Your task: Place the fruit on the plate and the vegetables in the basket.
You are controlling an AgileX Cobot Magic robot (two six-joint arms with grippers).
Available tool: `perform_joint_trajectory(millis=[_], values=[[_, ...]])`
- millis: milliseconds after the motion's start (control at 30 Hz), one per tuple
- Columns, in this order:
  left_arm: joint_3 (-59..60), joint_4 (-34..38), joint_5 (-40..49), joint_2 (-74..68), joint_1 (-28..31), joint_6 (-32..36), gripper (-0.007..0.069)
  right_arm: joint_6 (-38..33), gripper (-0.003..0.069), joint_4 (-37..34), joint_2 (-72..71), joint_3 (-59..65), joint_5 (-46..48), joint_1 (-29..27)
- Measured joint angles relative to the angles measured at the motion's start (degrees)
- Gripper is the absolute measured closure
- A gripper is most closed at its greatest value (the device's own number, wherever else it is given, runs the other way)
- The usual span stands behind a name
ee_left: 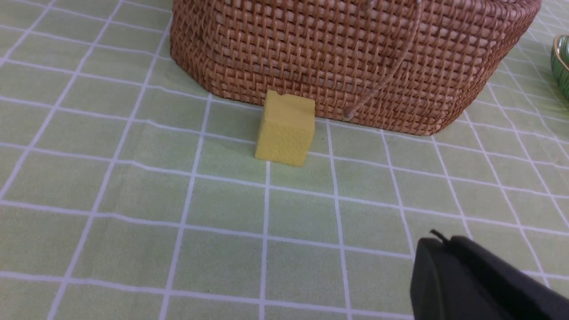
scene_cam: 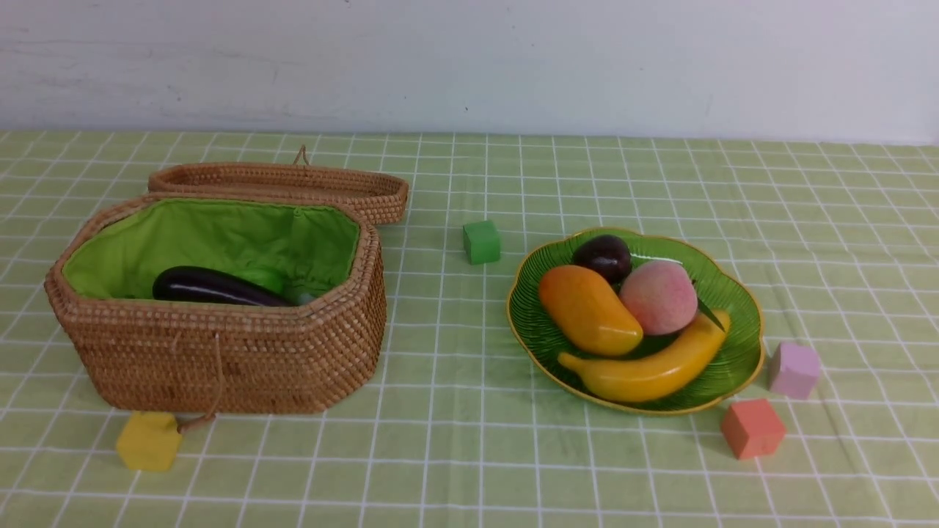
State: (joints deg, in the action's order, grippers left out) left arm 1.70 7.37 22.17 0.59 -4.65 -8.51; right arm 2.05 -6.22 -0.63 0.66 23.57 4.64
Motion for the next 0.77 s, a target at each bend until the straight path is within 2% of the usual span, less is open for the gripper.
perform_joint_trajectory(millis=[767], values=[[0.0,0.0,0.0,0.0,0.0,0.0,0.0613,0.0,0.0564,0.0,0.0,0.0,0.0,0.0]])
